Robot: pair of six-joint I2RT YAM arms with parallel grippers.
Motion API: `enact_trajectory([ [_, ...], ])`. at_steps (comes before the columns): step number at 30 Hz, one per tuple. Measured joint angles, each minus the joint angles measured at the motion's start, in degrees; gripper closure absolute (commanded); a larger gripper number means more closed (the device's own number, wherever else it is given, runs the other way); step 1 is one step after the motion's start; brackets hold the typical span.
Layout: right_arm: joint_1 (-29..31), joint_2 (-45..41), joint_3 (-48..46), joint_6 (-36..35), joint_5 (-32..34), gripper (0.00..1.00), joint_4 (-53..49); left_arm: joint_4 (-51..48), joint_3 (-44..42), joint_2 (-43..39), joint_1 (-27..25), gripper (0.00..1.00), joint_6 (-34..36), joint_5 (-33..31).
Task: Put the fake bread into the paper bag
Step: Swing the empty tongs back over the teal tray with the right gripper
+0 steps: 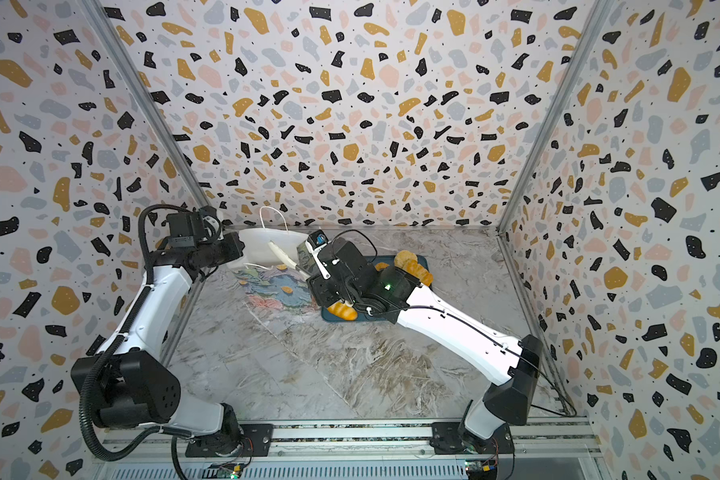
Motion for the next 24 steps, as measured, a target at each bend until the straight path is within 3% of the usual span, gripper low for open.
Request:
enact_trajectory([
  [13,-0.85,-5.88,-9.49,-4.31,0.44,0.34,0.2,-0.92,1.01,0.39,0.0,1.0,0.92,-0.5],
  [24,-2.03,-7.91,-17.31,-7.67,-3.32,0.35,2.47,-0.96,1.4,0.87,0.0,1.0,1.44,-0.5],
])
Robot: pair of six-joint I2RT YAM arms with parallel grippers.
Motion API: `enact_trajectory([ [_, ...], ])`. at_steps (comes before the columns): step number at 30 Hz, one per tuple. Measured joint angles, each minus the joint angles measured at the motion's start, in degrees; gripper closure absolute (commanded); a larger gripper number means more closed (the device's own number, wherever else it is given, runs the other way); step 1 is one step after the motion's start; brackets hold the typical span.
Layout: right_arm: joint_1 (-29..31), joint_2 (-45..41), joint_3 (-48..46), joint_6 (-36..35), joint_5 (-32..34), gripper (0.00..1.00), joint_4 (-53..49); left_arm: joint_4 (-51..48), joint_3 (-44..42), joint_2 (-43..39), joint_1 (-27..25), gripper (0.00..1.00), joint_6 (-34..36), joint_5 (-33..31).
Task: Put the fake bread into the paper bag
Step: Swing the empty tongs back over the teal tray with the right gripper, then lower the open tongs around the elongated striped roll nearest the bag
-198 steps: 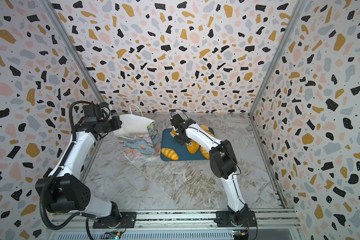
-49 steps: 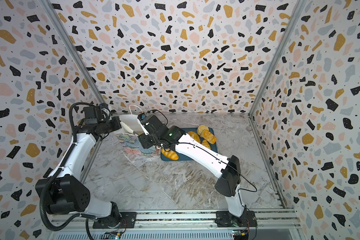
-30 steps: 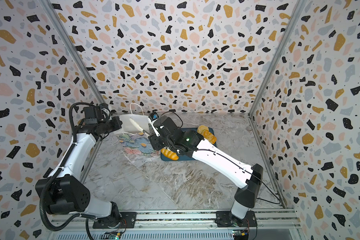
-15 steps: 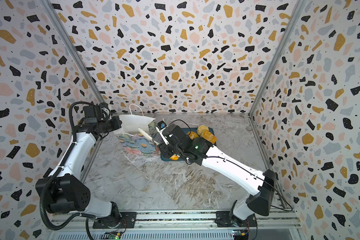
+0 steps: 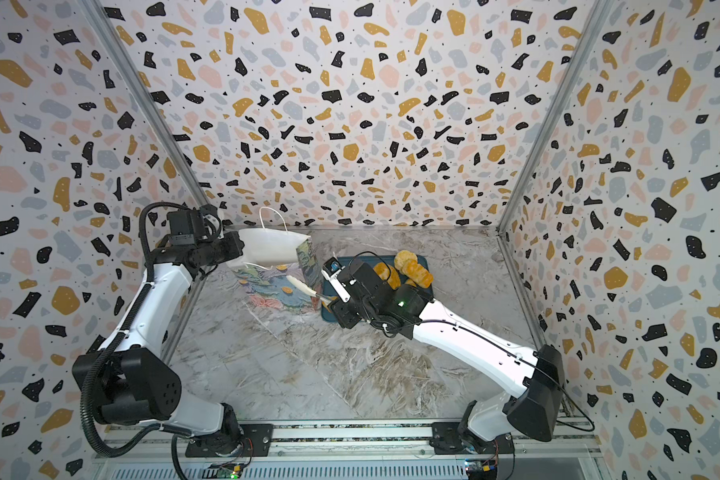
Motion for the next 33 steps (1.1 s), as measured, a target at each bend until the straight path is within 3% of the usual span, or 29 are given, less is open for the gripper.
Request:
enact_trajectory([
  [10,-1.49,-4.83,-4.5,-4.96,0.61,0.35,-0.31,0.02,0.0,0.0,0.0,1.0,0.07,-0.15],
  [33,-5.66,-5.79,-13.27,-5.18,-0.13,0.35,0.2,0.07,-0.02,0.0,0.0,1.0,0.07,-0.13],
])
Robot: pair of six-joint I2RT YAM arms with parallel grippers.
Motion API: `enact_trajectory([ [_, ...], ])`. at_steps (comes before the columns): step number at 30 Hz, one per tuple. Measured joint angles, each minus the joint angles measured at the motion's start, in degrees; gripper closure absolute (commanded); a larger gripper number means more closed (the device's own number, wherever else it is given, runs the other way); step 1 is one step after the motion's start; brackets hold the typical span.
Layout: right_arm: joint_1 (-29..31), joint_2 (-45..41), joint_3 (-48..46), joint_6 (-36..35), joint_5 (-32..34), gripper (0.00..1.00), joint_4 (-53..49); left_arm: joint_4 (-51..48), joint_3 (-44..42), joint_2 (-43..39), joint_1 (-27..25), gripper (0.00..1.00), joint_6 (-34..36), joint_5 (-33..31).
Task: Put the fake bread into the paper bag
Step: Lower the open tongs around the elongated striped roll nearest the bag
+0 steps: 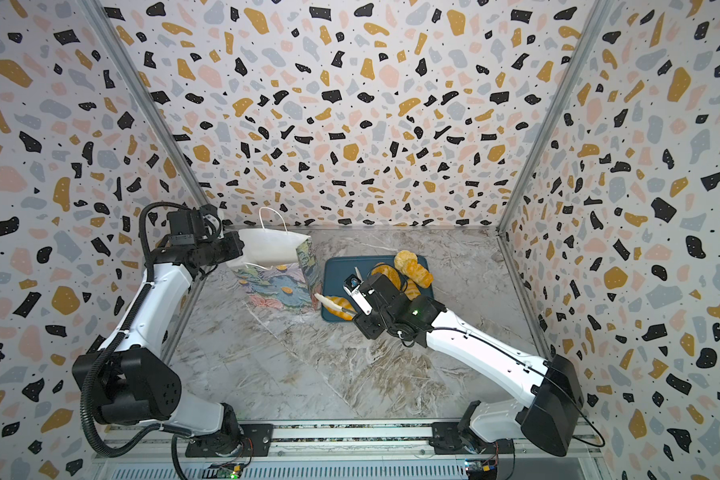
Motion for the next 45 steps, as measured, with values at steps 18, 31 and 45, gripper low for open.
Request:
enact_trajectory([
  [18,-1.7,5.92,-1.09,-0.02,-1.05,0.35,-0.07,0.02,-0.02,0.0,0.0,1.0,-0.02,0.2],
  [31,-4.09,8.17,-2.23,-0.87,-1.84,0.35,1.46,0.17,-0.11,0.0,0.0,1.0,-0.02,0.24],
  [45,-5.86,10.84,-3.48,-1.11,-3.5,0.35,4.39,0.33,-0.22,0.0,0.0,1.0,-0.04,0.68],
])
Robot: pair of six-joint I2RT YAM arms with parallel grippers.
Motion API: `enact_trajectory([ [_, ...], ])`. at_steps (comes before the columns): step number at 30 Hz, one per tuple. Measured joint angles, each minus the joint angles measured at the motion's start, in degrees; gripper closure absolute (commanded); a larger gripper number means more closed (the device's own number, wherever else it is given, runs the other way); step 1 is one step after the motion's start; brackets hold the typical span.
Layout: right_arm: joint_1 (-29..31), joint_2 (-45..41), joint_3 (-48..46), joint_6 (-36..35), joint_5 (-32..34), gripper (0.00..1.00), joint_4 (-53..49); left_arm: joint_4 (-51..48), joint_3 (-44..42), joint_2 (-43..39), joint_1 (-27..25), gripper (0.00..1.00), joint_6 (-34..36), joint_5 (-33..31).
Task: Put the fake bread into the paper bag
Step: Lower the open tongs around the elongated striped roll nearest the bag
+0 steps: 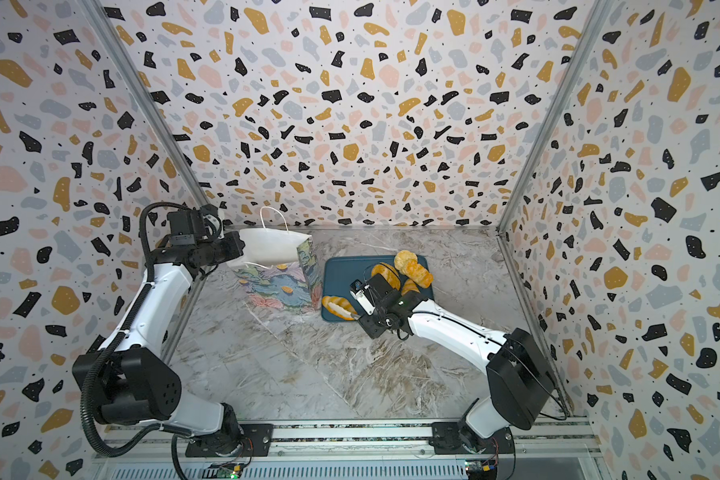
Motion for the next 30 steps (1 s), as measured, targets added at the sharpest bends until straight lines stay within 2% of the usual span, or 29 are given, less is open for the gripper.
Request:
enact_trajectory([
  [19,-0.11,6.88,0.11,-0.94,-2.47,0.36,1.79,0.31,-0.2,0.0,0.0,1.0,-0.02,0.02],
  [30,-0.07,10.49,3.76,-1.53,-2.43,0.39,1.03,0.31,-0.2,0.0,0.0,1.0,-0.02,0.02],
])
